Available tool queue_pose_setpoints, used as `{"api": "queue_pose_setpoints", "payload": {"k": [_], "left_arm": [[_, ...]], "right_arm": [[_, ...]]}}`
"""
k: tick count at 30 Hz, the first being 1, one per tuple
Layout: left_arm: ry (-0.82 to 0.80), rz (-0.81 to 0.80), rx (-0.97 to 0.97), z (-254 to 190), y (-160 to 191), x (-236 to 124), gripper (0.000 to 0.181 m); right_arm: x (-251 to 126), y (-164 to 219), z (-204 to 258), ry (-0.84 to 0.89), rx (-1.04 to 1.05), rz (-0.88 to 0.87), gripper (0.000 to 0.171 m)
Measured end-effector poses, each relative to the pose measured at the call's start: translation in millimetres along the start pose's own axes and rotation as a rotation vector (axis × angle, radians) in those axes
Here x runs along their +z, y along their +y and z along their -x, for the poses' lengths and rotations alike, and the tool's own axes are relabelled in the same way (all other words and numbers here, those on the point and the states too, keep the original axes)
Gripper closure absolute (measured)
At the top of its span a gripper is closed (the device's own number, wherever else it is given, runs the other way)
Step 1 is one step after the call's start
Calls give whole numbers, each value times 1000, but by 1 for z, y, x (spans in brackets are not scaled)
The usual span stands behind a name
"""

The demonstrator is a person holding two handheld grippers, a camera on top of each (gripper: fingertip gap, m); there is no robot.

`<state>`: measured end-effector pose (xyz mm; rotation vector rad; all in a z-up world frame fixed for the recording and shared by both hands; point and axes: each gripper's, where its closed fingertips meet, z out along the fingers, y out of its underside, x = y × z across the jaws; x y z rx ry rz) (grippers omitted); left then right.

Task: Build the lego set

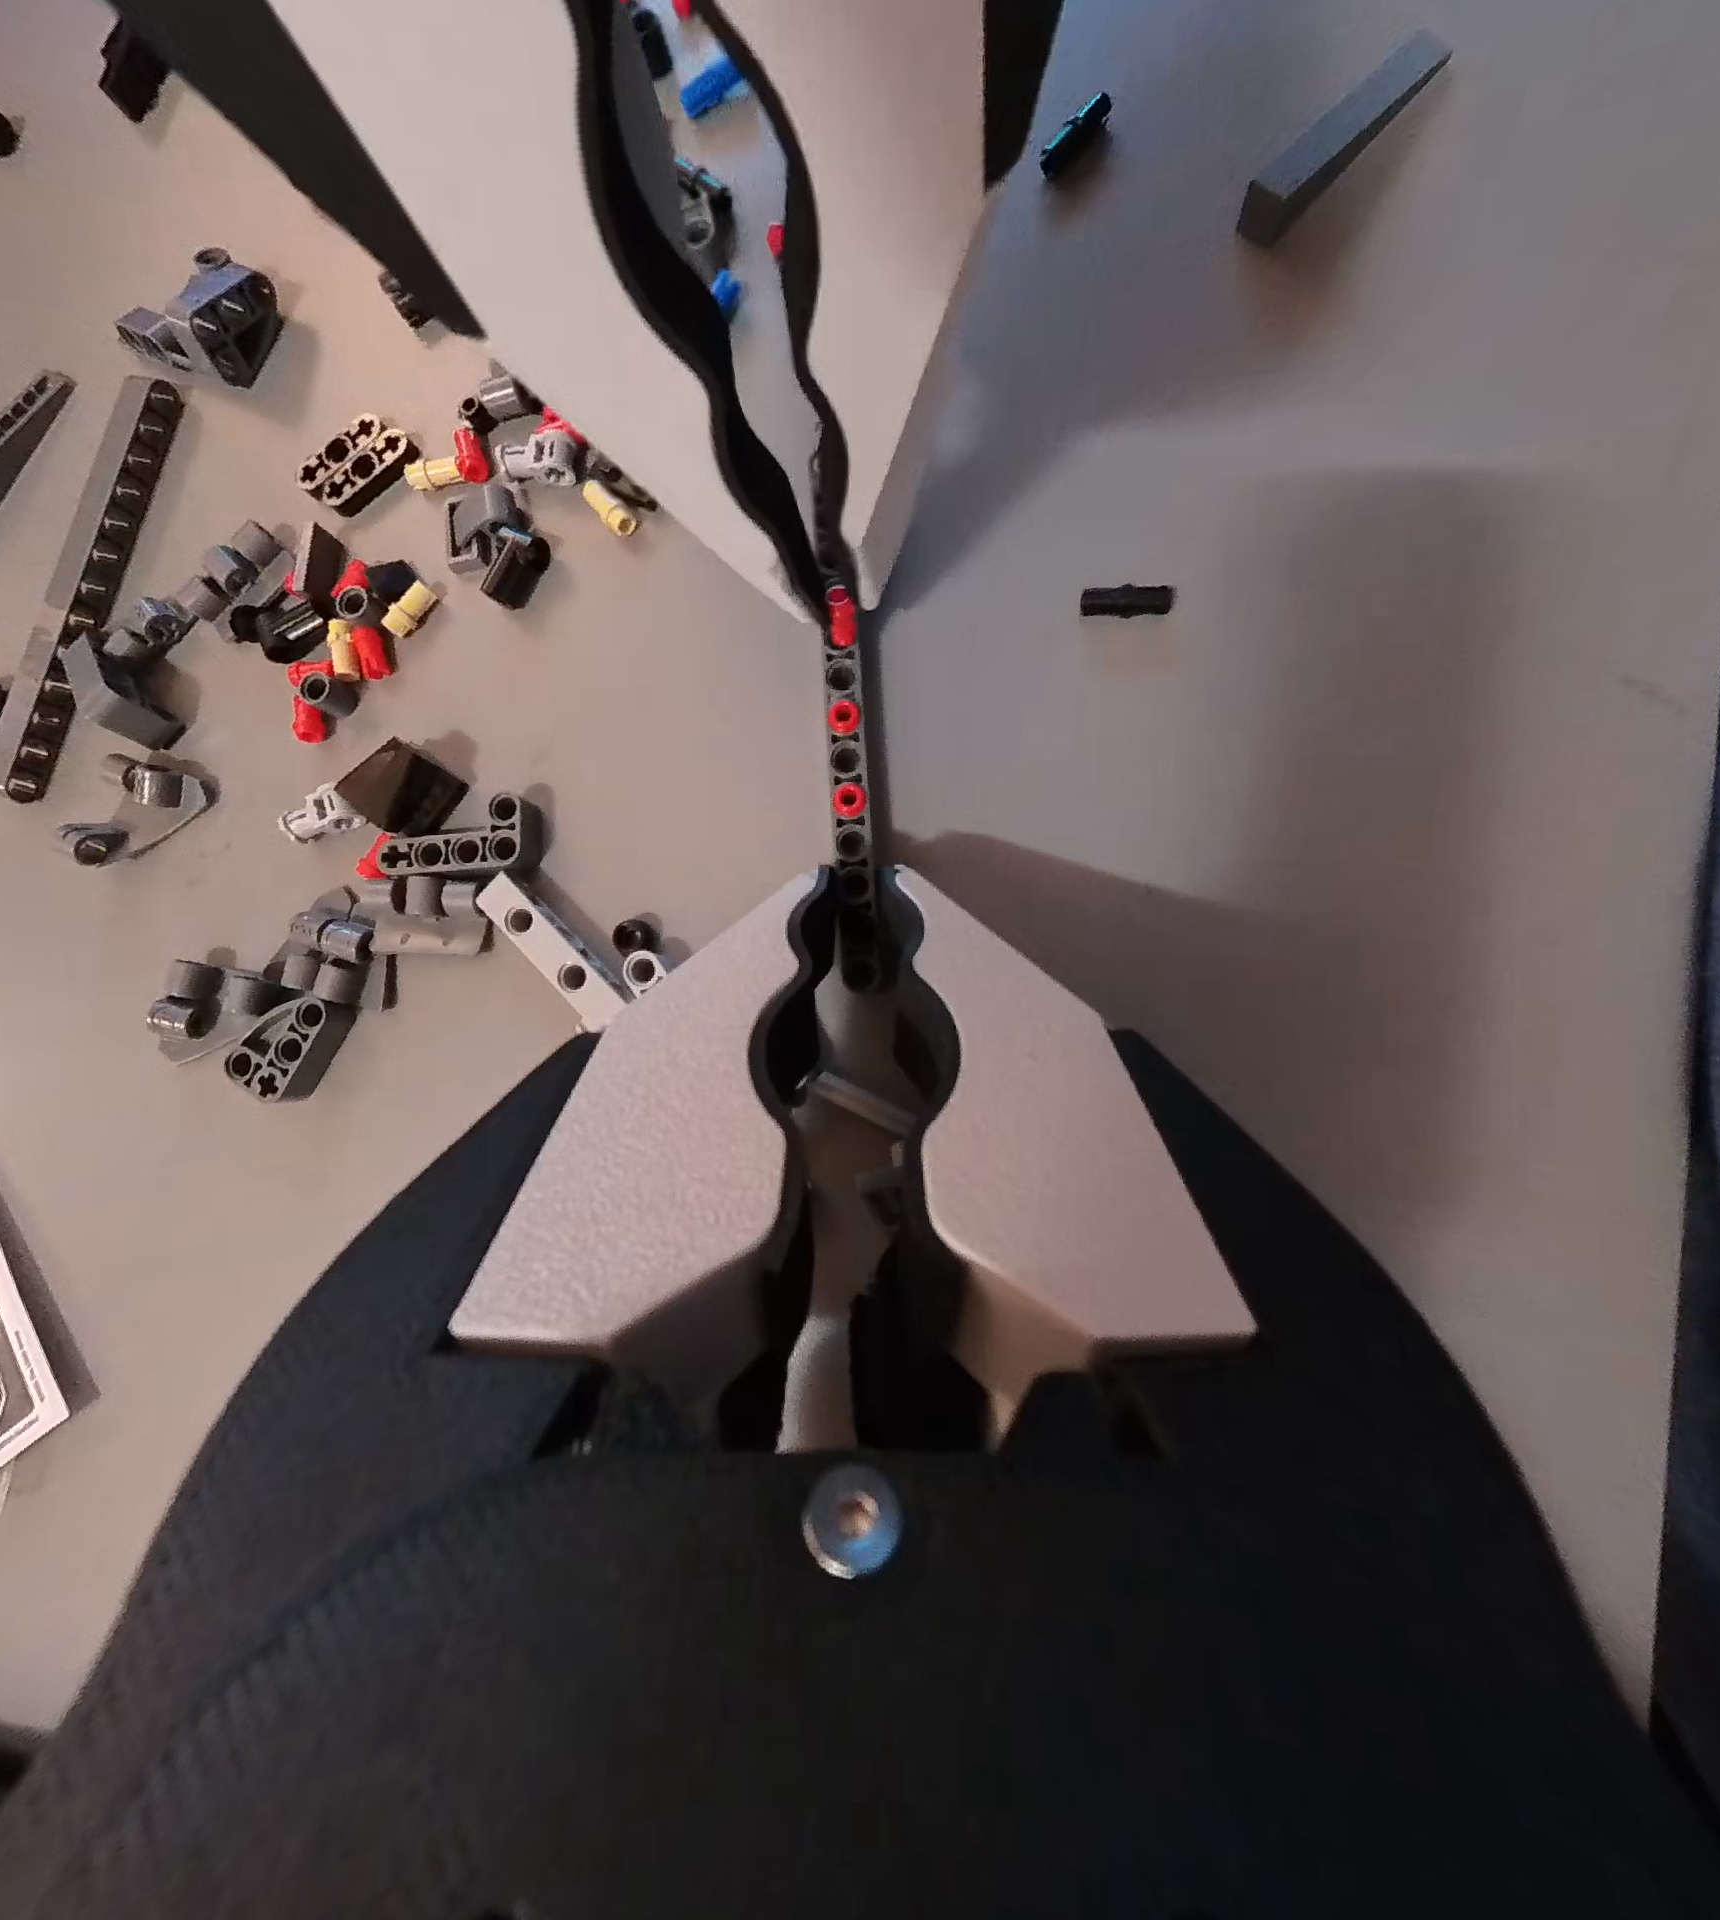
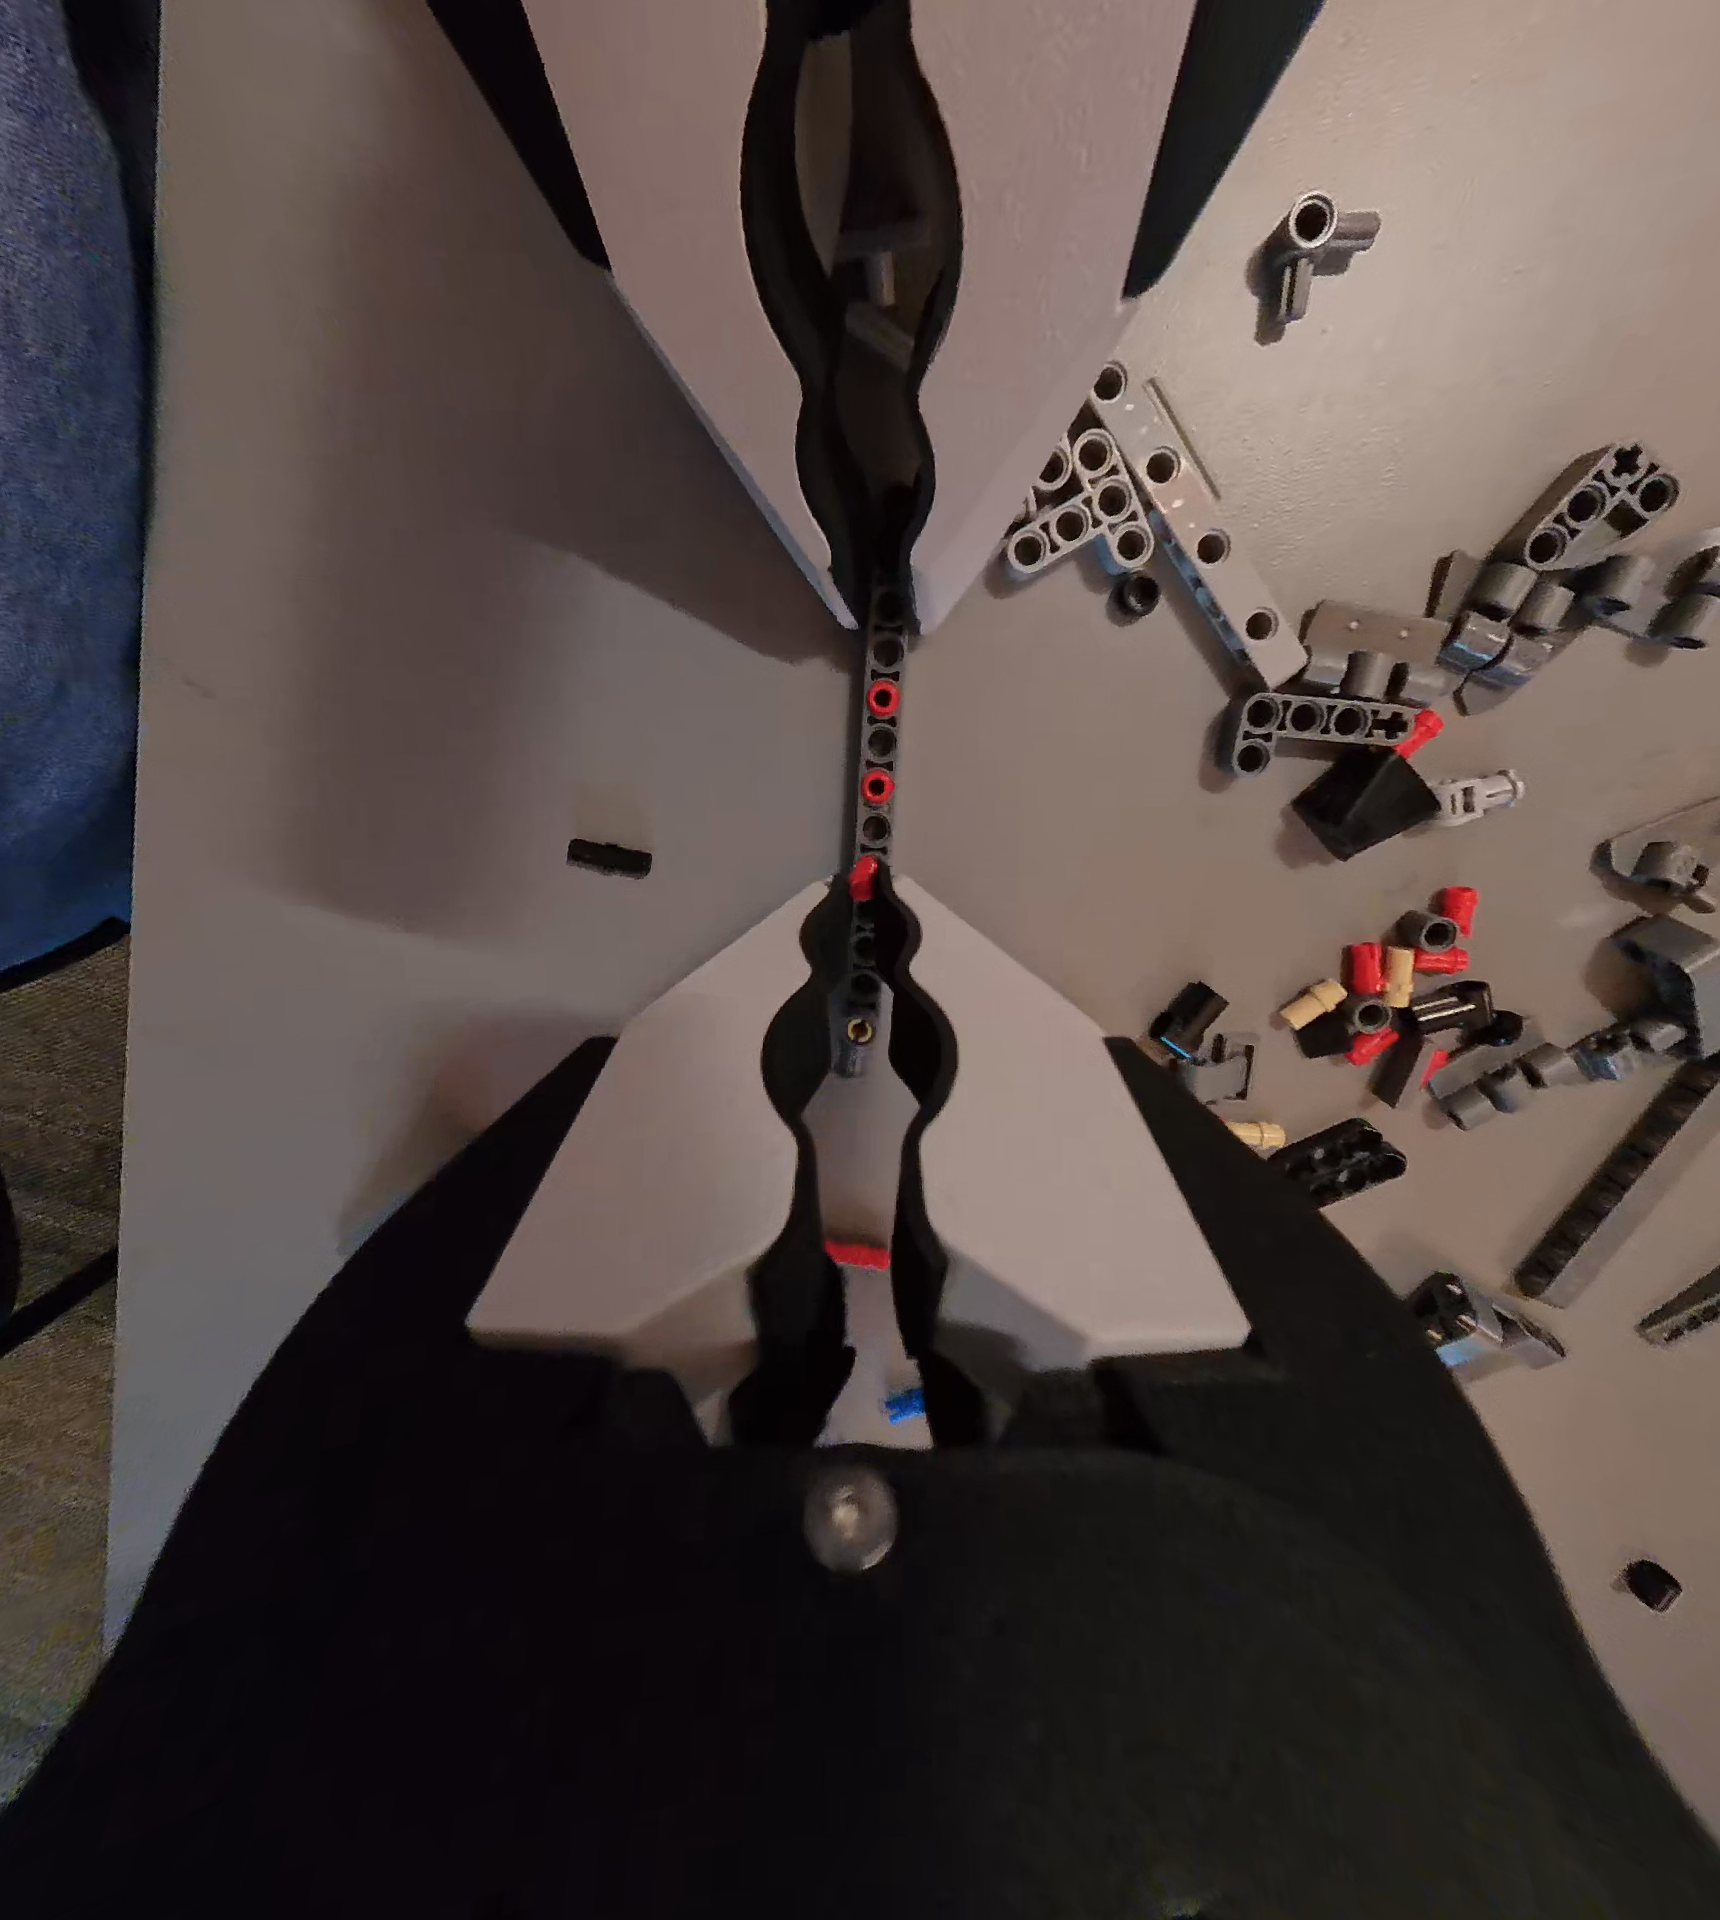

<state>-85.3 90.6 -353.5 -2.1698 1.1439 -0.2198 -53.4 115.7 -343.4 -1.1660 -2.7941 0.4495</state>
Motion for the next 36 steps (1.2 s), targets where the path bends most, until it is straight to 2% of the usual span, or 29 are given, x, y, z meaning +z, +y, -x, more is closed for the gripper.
{"api": "queue_pose_setpoints", "payload": {"k": [14, 27, 36], "left_arm": [[3, -4, -3, 0, -1, 0, 176], [14, -20, -11, 0, -1, 1, 176], [18, -24, -3, -1, -1, 1, 176]], "right_arm": [[-1, 1, -2, 9, 9, 0, 170], [1, 0, -1, -1, 3, 89, 171], [1, 0, -1, -19, 31, 54, 171]]}}
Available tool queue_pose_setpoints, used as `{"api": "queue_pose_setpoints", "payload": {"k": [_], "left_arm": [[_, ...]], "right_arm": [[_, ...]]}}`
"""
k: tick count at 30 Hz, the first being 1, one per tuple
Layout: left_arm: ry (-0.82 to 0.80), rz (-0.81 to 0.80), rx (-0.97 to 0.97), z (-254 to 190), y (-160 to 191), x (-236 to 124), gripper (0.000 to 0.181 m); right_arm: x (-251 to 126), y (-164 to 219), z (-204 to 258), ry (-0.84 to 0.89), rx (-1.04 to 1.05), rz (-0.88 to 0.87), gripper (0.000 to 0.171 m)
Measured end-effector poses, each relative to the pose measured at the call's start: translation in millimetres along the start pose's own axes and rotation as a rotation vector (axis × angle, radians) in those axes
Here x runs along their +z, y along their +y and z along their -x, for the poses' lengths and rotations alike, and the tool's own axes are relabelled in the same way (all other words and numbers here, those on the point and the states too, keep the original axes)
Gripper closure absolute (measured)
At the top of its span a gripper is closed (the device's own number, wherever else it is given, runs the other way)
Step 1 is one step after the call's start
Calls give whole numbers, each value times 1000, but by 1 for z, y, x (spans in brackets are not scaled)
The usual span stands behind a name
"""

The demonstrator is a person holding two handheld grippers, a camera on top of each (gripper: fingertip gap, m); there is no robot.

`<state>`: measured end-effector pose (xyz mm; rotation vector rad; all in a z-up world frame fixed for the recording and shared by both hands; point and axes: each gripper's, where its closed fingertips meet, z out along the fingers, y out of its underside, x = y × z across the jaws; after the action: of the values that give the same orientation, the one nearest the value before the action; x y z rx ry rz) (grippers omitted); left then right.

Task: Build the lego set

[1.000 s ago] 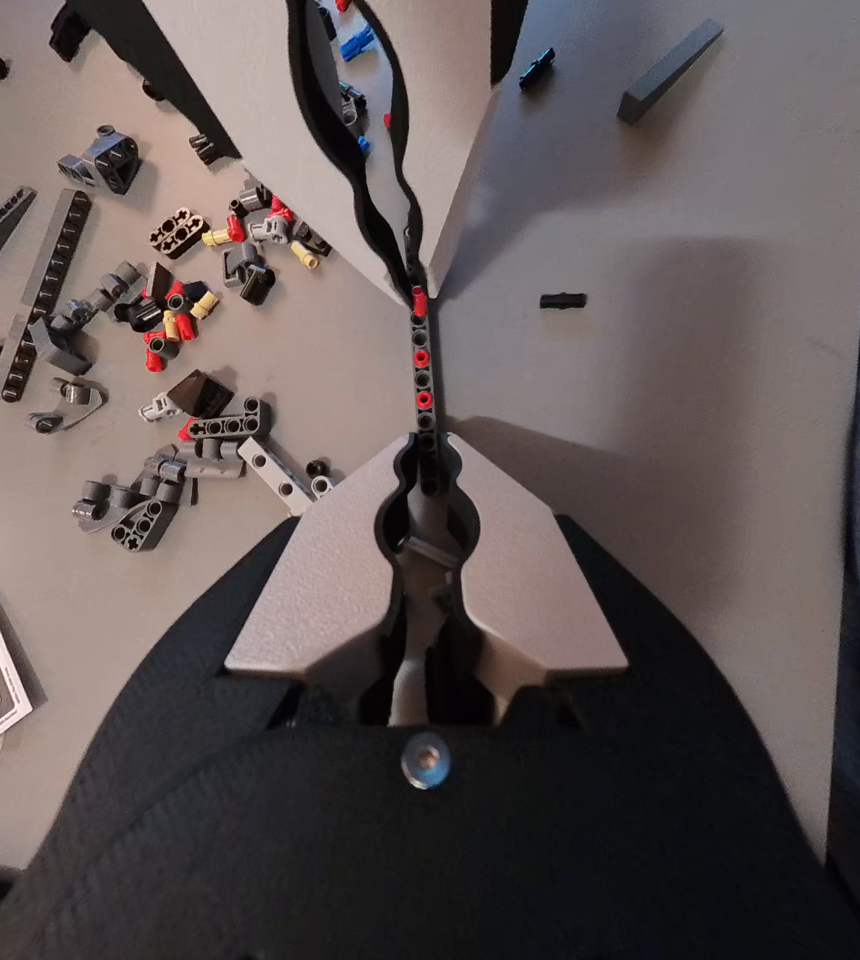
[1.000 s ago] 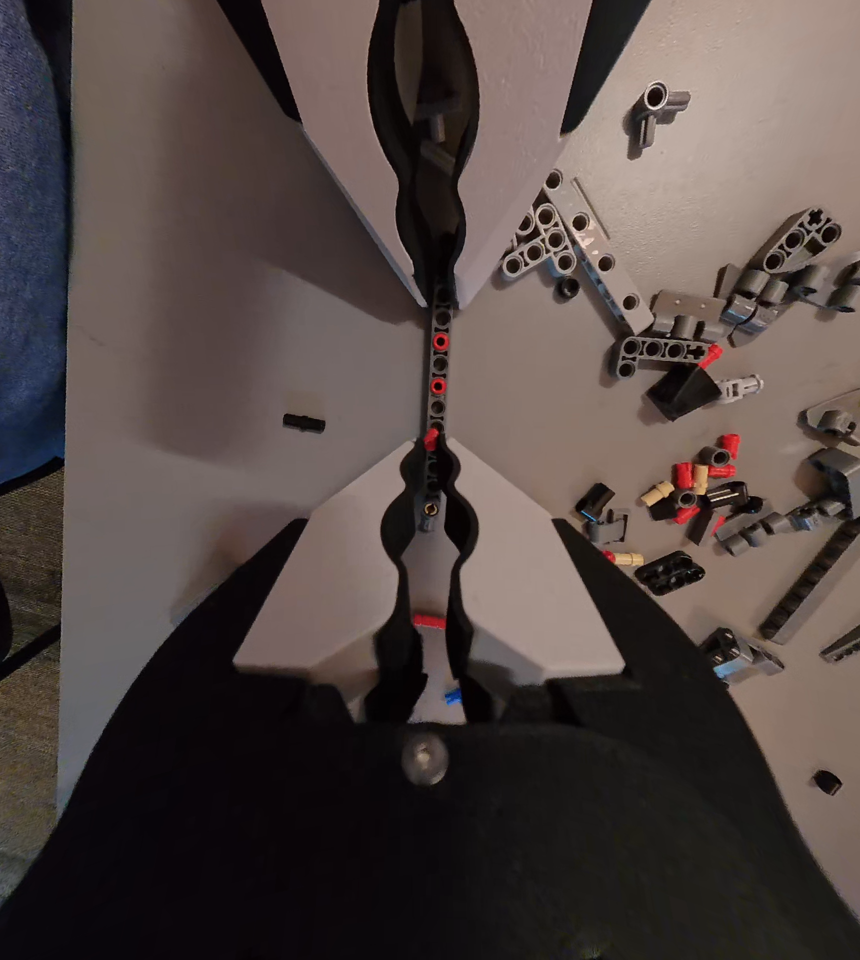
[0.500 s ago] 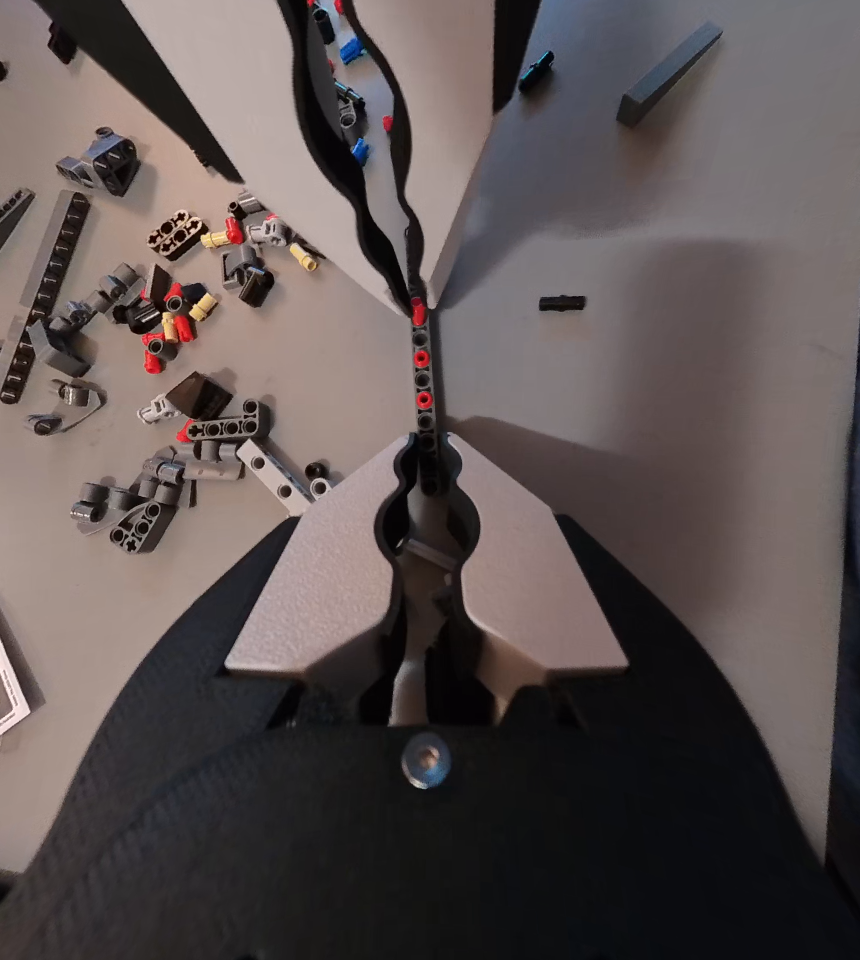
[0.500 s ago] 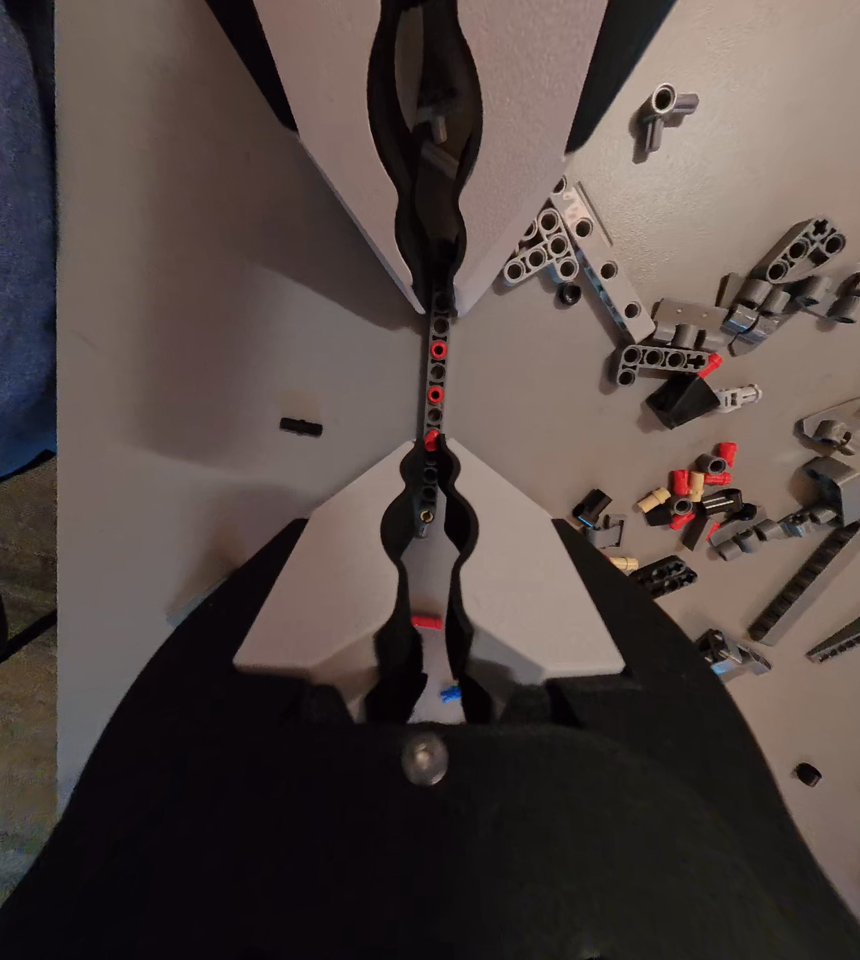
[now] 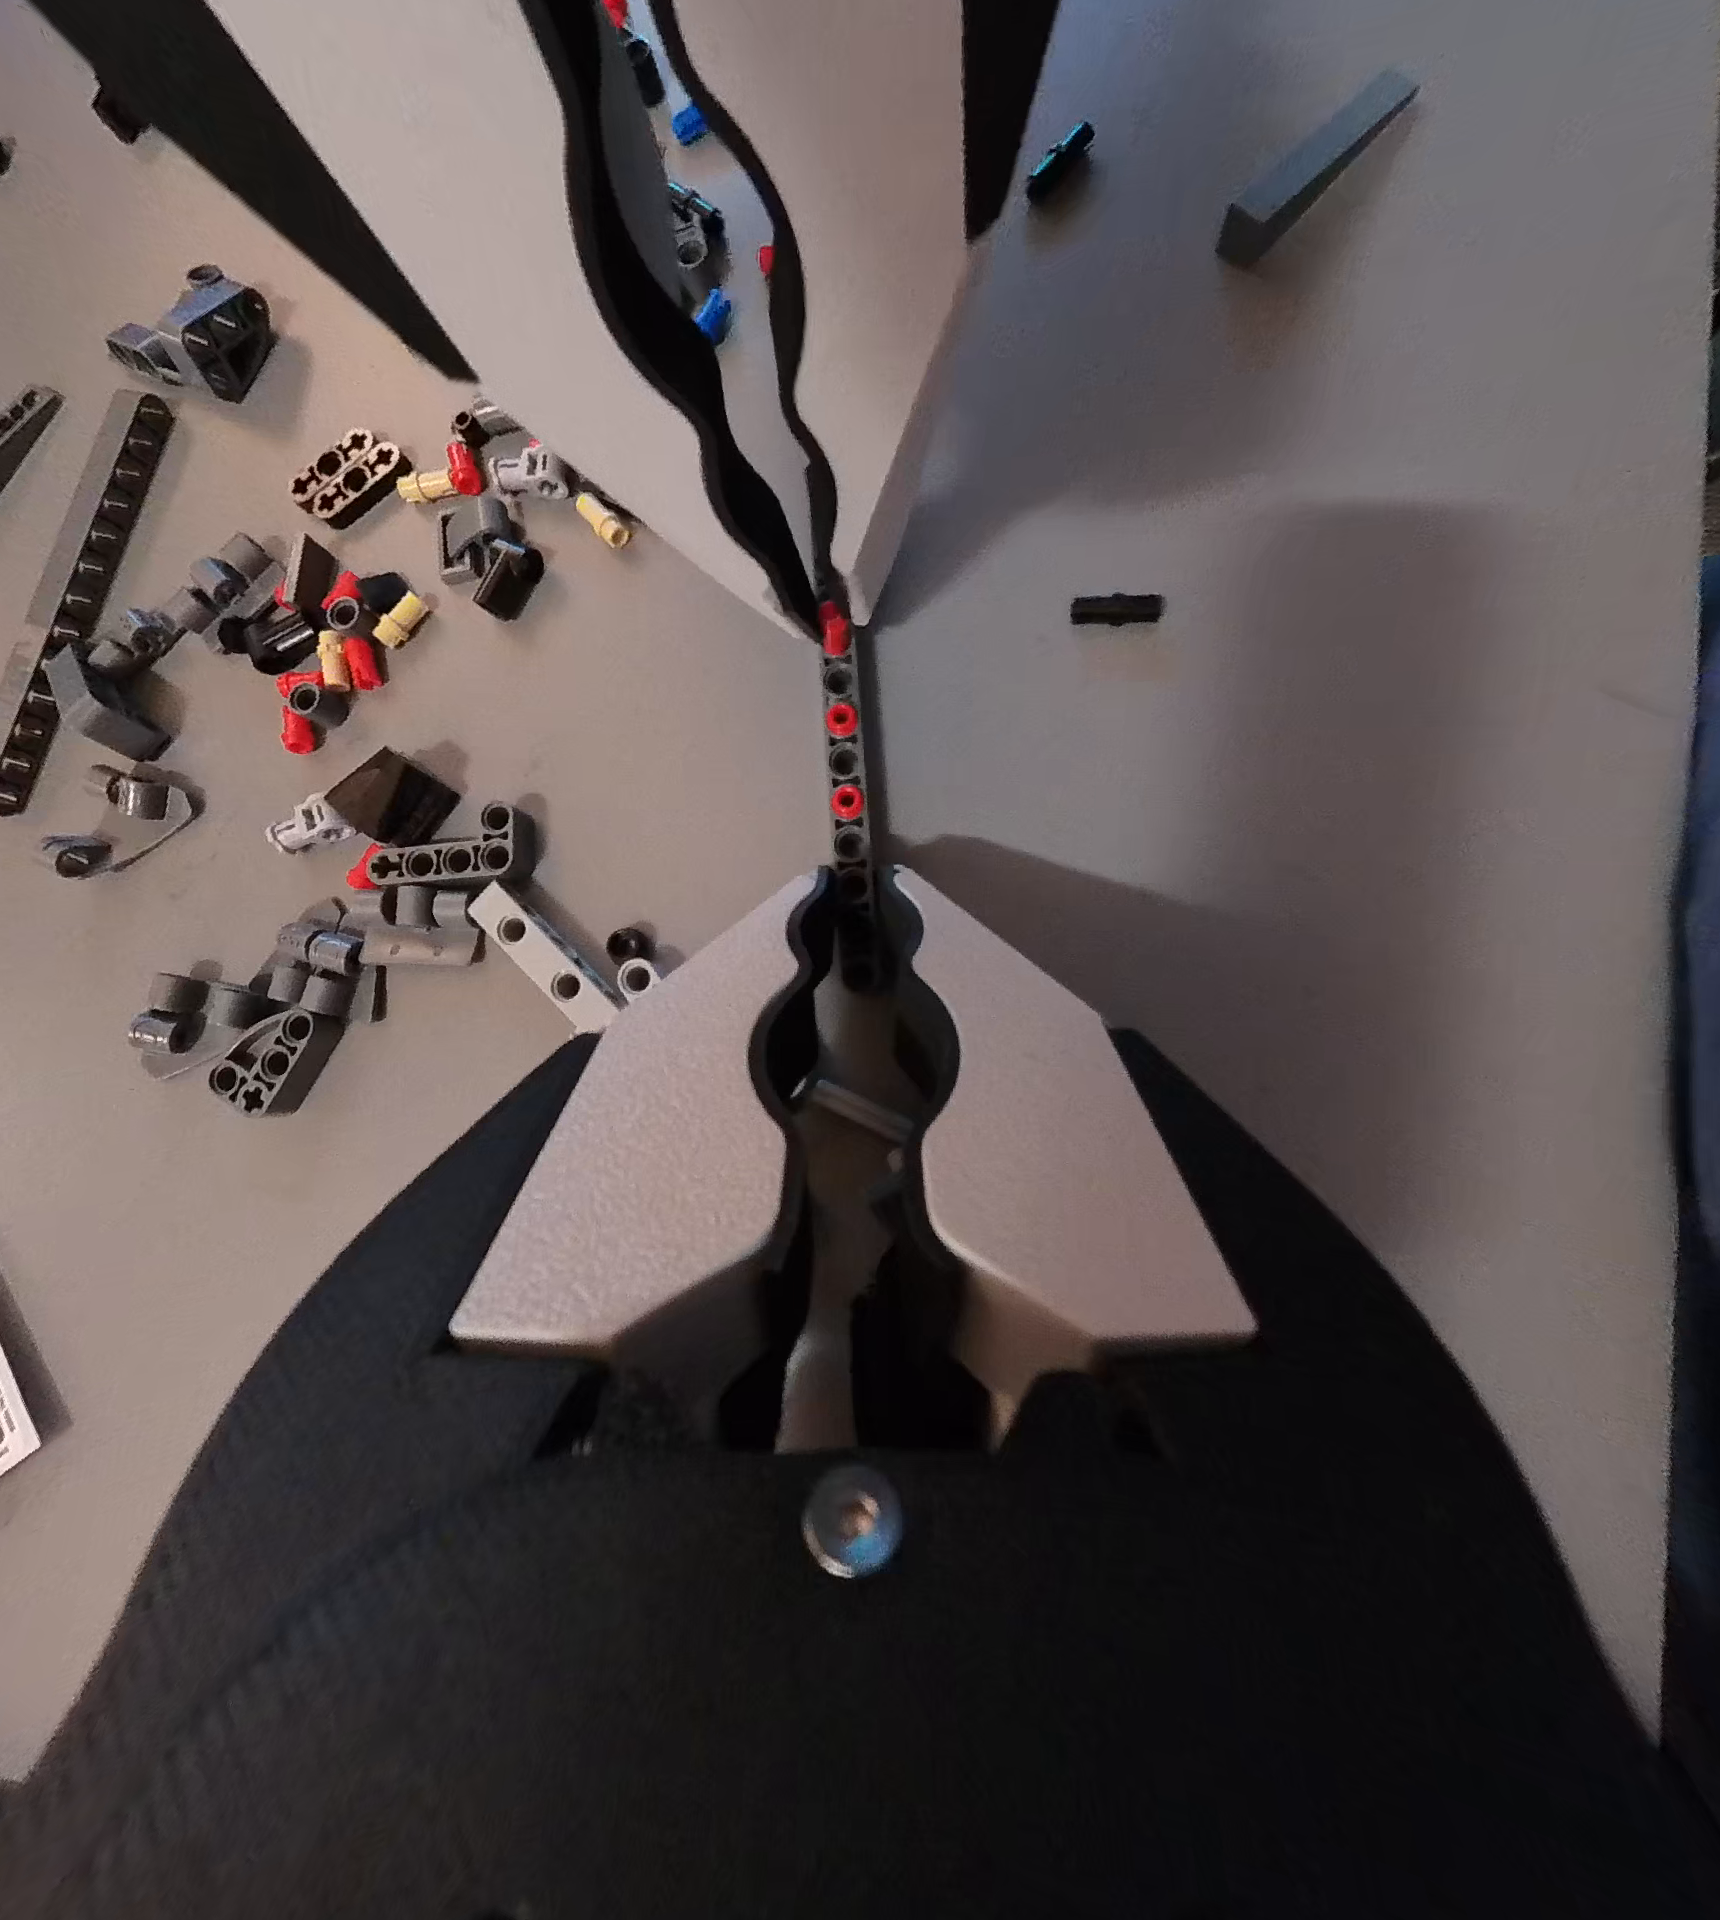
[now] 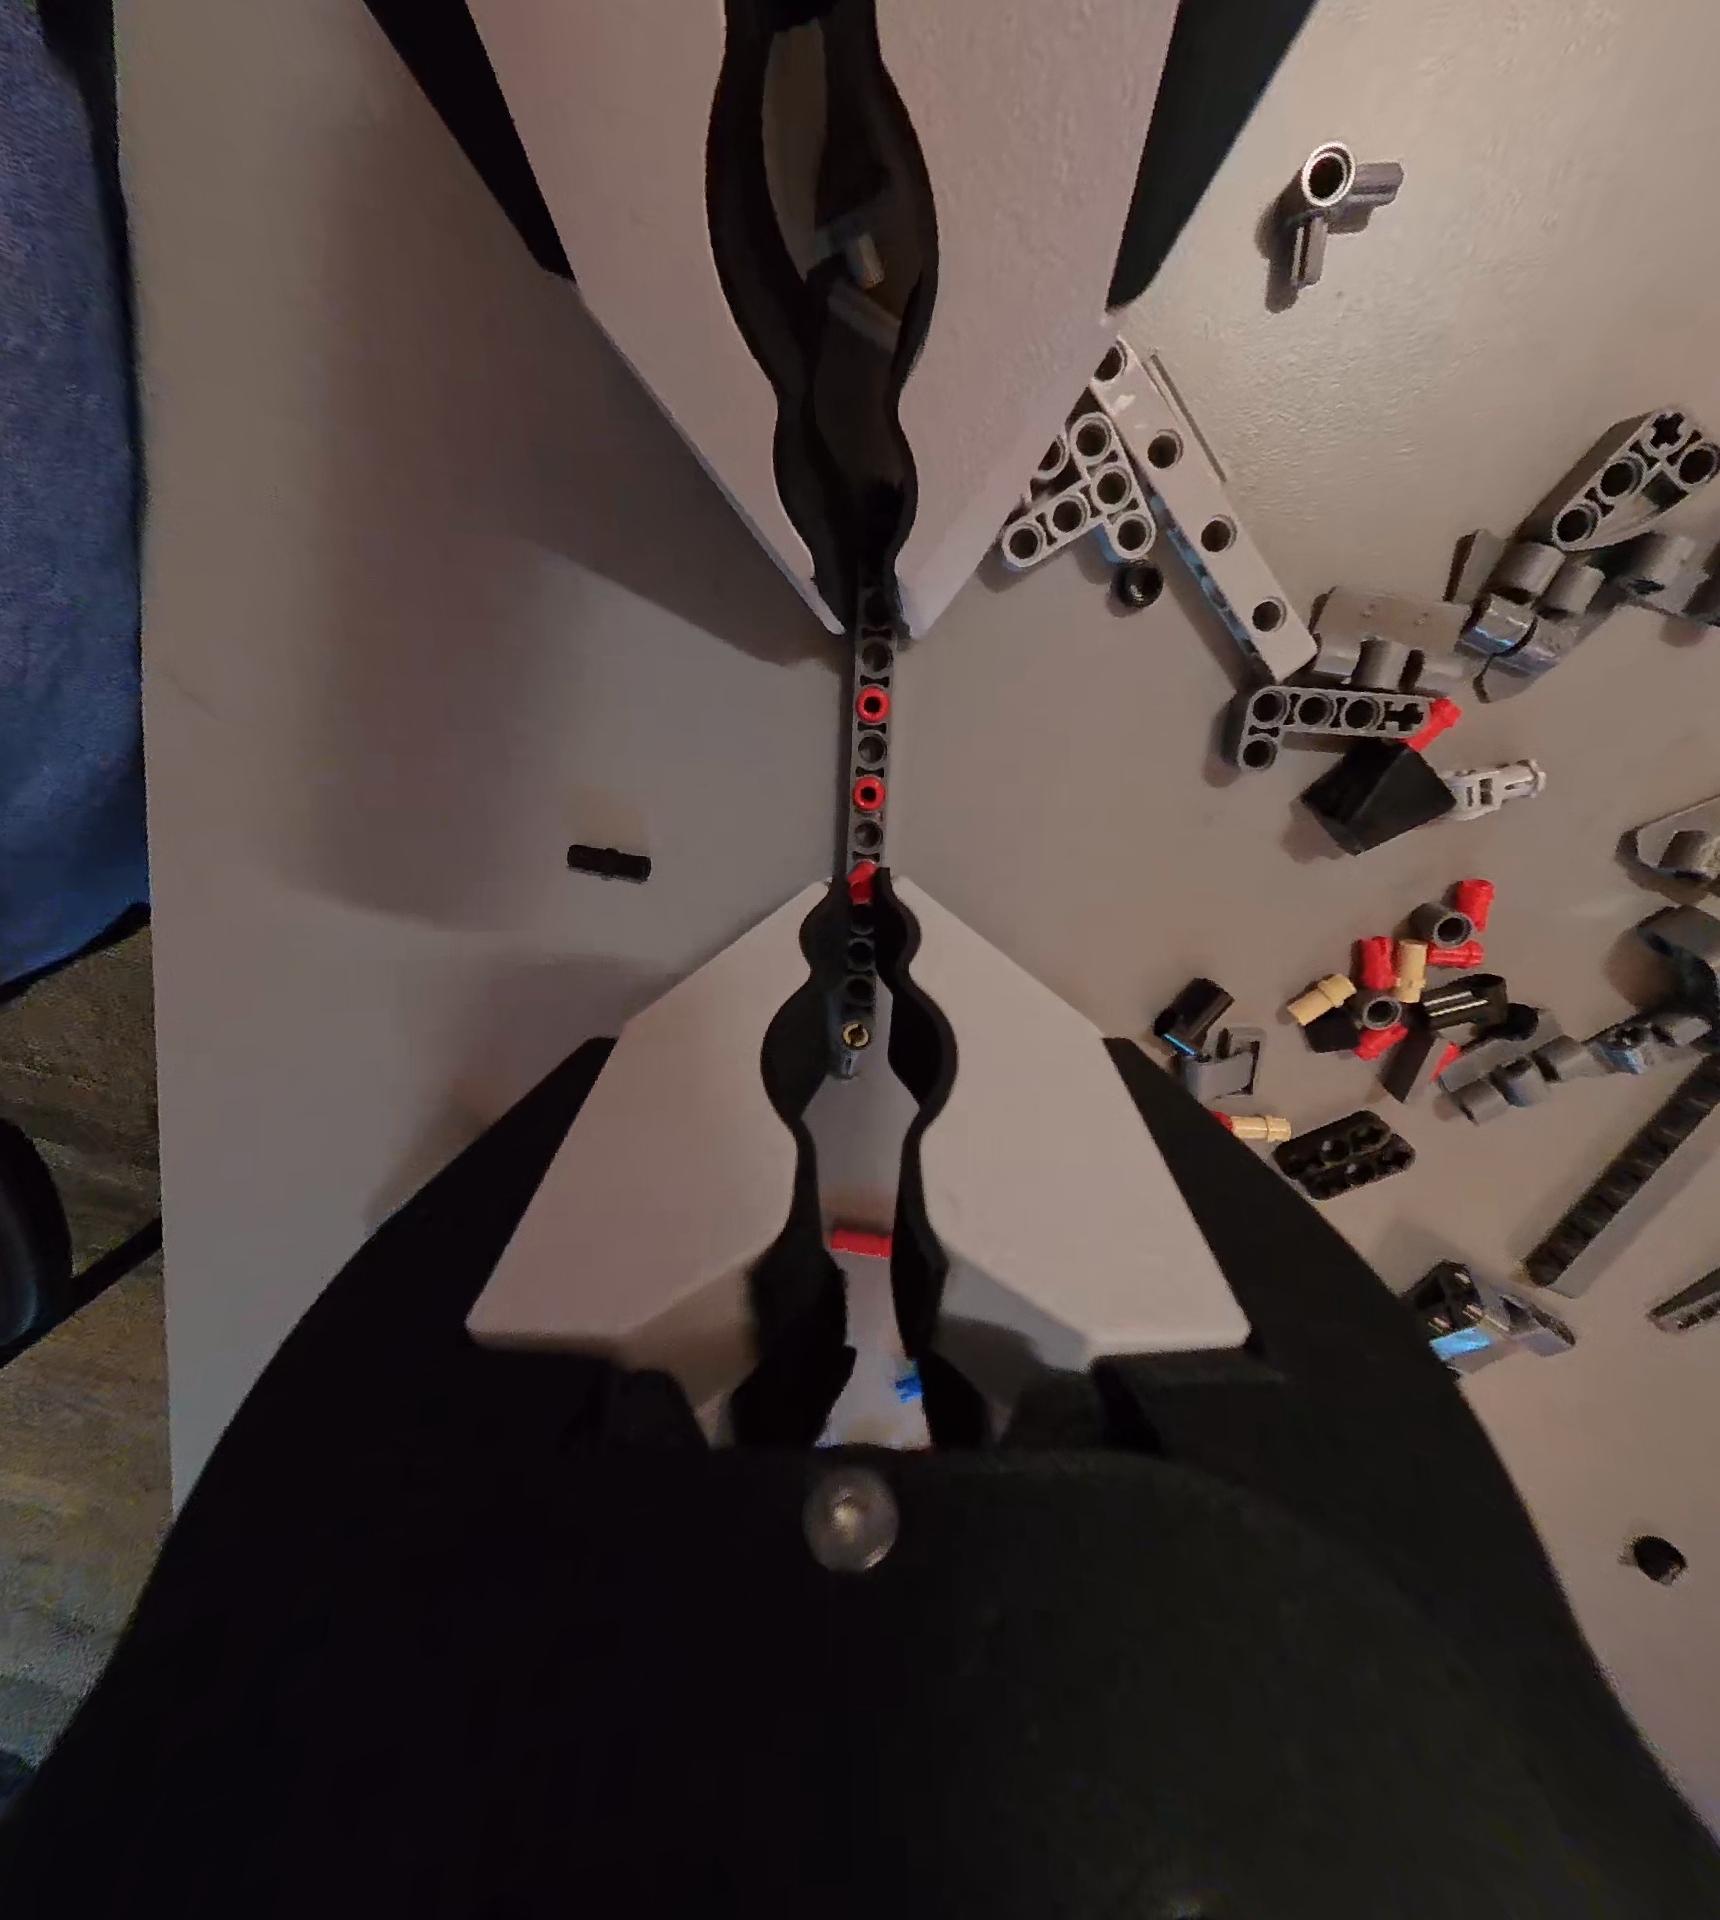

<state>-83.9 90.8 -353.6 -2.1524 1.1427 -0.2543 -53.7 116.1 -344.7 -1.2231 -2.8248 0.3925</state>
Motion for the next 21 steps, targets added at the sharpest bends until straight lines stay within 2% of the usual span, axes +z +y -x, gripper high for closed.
{"api": "queue_pose_setpoints", "payload": {"k": [21], "left_arm": [[8, 11, -51, -2, -4, 4, 175]], "right_arm": [[0, -1, -2, -6, 19, -150, 170]]}}
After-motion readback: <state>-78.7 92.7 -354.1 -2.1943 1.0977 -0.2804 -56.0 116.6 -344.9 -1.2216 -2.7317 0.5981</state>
